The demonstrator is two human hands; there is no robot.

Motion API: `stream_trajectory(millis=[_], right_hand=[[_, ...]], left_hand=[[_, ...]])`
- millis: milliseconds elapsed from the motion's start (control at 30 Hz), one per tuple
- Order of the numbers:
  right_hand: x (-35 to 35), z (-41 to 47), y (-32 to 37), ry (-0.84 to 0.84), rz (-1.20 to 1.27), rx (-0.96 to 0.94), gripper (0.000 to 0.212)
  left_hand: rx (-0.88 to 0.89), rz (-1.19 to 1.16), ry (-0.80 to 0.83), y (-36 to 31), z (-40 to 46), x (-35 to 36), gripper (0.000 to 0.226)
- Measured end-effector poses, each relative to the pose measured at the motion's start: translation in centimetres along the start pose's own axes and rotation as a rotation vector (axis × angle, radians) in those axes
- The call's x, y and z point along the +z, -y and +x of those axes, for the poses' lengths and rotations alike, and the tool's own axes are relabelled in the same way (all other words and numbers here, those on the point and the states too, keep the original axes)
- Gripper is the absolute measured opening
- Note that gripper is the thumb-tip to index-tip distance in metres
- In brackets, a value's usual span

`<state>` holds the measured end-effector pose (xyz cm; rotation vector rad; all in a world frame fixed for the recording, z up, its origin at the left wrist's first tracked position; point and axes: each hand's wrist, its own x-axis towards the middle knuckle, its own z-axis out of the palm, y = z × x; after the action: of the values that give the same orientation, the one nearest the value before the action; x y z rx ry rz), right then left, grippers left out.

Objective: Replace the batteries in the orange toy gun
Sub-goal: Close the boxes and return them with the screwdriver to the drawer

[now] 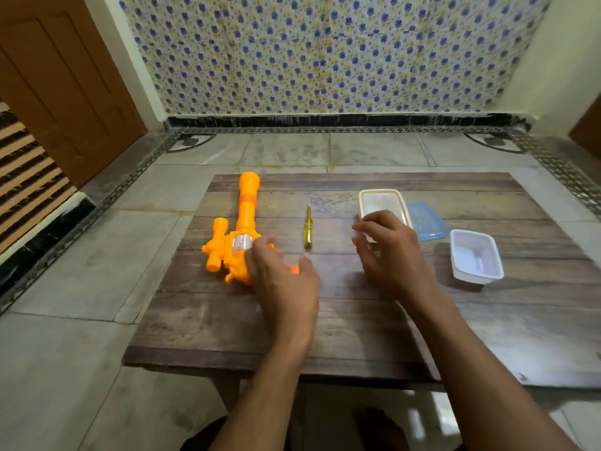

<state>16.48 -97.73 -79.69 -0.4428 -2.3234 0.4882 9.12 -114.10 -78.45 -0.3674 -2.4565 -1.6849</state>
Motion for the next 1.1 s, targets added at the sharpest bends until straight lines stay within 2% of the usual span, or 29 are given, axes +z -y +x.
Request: stream_trajectory(millis=[133,200,300,367,467,567,633,767,967,1100], right_hand=[[-2.6,0.5,-2.2,-0.081,-0.053,0.08,0.018],[-3.8,0.6,-3.6,-0.107,-0.079,0.177,0.021],[-5.1,1.4,-5.1,-0.063,-0.145,0.316,0.027],[-6.0,2.6,-6.3,0.025,-0.214,0.384,0.034],[-7.1,4.7,-8.0,0.277,-0.341,0.508,0.051],[-7.4,6.2,-9.2,0.541,-0.422,0.538,0.061],[-7.0,6.8,-9.9,0.625,-0.423,0.525,0.069],[-5.9,7.6,-10.9,0.641,-0.429,0.487,0.066],[-5.5,8.2,-10.2,0.591,-0.472,0.369,0.03],[-5.8,8.3,-9.2,0.563,-0.513,0.299,0.026]], left_hand=[[0.122,-0.004,0.325,-0.8,-1.5,3.5,0.024],[0.161,0.054,0.478,-1.1,-2.1,5.1,0.022],[0.209,0.13,0.603,-1.2,-2.4,6.4,0.028],[0.244,0.162,0.635,-1.4,-2.4,7.1,0.035],[0.307,0.207,0.665,-1.4,-2.5,8.0,0.04],[0.339,0.242,0.693,-1.4,-2.6,8.4,0.042],[0.334,0.242,0.692,-1.3,-2.5,8.6,0.043],[0.324,0.233,0.694,-1.3,-2.2,8.7,0.043],[0.344,0.213,0.705,-1.1,-1.8,8.5,0.041],[0.362,0.198,0.707,-0.8,-1.5,8.5,0.038]])
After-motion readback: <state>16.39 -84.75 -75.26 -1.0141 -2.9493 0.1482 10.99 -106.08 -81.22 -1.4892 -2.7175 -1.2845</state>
